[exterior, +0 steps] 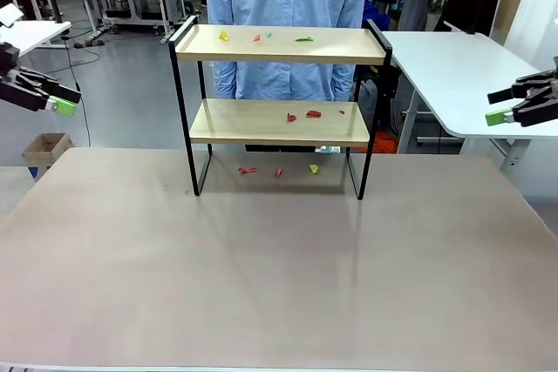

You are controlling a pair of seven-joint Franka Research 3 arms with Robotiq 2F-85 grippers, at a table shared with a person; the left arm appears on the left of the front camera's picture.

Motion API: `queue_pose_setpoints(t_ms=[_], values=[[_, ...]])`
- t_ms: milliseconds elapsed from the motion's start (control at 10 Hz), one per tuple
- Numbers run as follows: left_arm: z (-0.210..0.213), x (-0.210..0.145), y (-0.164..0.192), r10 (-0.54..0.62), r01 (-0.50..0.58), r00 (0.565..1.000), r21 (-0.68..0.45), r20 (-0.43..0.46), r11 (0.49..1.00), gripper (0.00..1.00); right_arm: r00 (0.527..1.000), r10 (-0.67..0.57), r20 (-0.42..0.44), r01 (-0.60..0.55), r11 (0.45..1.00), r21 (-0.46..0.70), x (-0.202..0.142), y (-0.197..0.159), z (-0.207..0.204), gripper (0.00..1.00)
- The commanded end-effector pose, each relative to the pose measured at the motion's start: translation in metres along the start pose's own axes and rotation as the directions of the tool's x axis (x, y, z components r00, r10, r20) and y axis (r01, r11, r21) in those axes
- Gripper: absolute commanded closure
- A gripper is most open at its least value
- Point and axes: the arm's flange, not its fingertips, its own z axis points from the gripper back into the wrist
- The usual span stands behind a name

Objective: Clean the shelf.
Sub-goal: Pick up the Duster handed by the human.

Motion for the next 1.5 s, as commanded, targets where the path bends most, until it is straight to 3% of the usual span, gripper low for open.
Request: queue_pose_setpoints(t_ms=[0, 300, 400, 500, 800, 1100, 1400], values=[[0.008, 0.012, -0.012, -0.008, 0.008, 1.0, -0.01, 0.019, 1.0, 0.0, 0.999, 0.038, -0.007, -0.038, 0.999, -0.017, 0.009, 0.006, 0.009, 0.0], [0.007, 0.01, -0.008, -0.017, 0.017, 1.0, -0.004, 0.005, 1.0, 0.0, 1.0, 0.005, -0.031, -0.005, 1.0, -0.01, 0.007, 0.006, 0.005, 0.0], [0.012, -0.005, 0.023, 0.058, -0.059, 0.997, 0.008, 0.055, 0.998, 0.0, 0.997, -0.039, 0.064, 0.038, 0.999, 0.023, -0.008, -0.03, 0.011, 0.0], [0.017, -0.017, 0.046, 0.05, -0.058, 0.992, 0.067, 0.116, 0.996, 0.0, 0.991, -0.024, 0.128, 0.018, 0.999, 0.048, -0.021, -0.057, 0.016, 0.0], [0.021, -0.056, 0.091, -0.015, 0.008, 0.946, 0.023, 0.324, 1.0, 0.0, 0.963, 0.086, 0.256, -0.127, 0.98, 0.151, -0.071, -0.124, 0.016, 0.0], [0.013, -0.094, 0.101, -0.056, 0.07, 0.88, -0.012, 0.472, 0.997, 0.0, 0.923, 0.115, 0.366, -0.204, 0.955, 0.216, -0.105, -0.144, 0.0, 0.0], [-0.001, -0.116, 0.107, -0.181, 0.19, 0.823, 0.039, 0.538, 0.981, 0.0, 0.926, 0.065, 0.372, -0.158, 0.962, 0.225, -0.118, -0.157, -0.016, 0.0]])
